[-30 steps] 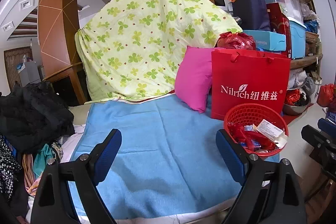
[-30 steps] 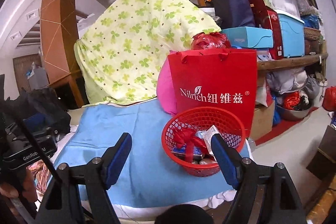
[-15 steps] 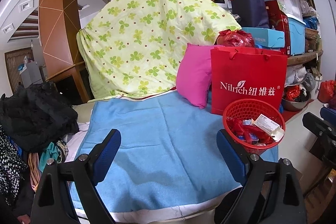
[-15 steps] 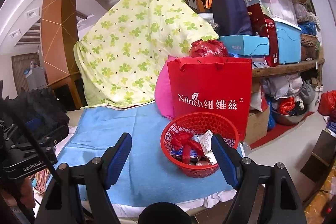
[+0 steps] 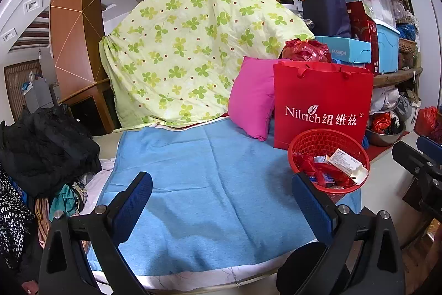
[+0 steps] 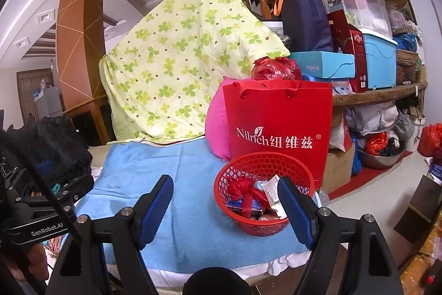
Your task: Collect trash
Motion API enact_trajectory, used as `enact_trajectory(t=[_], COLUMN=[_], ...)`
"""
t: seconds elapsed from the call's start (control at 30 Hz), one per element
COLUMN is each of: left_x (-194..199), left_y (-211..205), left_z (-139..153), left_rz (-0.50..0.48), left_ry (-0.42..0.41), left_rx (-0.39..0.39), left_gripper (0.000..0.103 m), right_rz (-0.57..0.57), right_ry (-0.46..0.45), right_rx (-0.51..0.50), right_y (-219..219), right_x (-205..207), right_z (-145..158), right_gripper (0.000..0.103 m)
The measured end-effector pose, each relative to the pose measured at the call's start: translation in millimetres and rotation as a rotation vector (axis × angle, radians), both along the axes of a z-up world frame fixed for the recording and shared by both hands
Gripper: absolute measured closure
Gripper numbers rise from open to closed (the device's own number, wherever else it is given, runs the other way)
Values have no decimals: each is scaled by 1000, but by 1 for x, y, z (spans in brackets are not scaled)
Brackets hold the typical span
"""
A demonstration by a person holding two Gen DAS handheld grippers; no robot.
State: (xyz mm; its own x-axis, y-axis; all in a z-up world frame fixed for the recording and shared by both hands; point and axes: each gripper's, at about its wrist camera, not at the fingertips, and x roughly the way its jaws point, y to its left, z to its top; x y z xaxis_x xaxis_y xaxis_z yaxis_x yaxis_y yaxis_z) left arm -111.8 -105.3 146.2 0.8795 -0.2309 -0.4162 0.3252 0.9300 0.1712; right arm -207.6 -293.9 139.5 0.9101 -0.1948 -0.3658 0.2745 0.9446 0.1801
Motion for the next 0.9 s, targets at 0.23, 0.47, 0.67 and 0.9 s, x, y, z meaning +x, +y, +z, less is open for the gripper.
enact_trajectory(t=[0.23,0.47,0.67,0.9], left_x=[-2,-3,-4,-3], left_y=[1,-1,-3,-5], left_z=[1,2,2,2], left_rz=[-4,-5,-7,-7], left_ry=[1,4,7,7], left_rx=[-3,0,2,3], left_gripper=[3,3,3,3], right_rz=[-4,-8,-9,-10], right_ry=[-7,-7,-8,-9], right_rx=[0,6,8,11], right_y=[-1,-2,-5,-6], right_x=[-4,-6,-7,-9], right_z=[3,3,2,2], right_gripper=[22,22,22,22])
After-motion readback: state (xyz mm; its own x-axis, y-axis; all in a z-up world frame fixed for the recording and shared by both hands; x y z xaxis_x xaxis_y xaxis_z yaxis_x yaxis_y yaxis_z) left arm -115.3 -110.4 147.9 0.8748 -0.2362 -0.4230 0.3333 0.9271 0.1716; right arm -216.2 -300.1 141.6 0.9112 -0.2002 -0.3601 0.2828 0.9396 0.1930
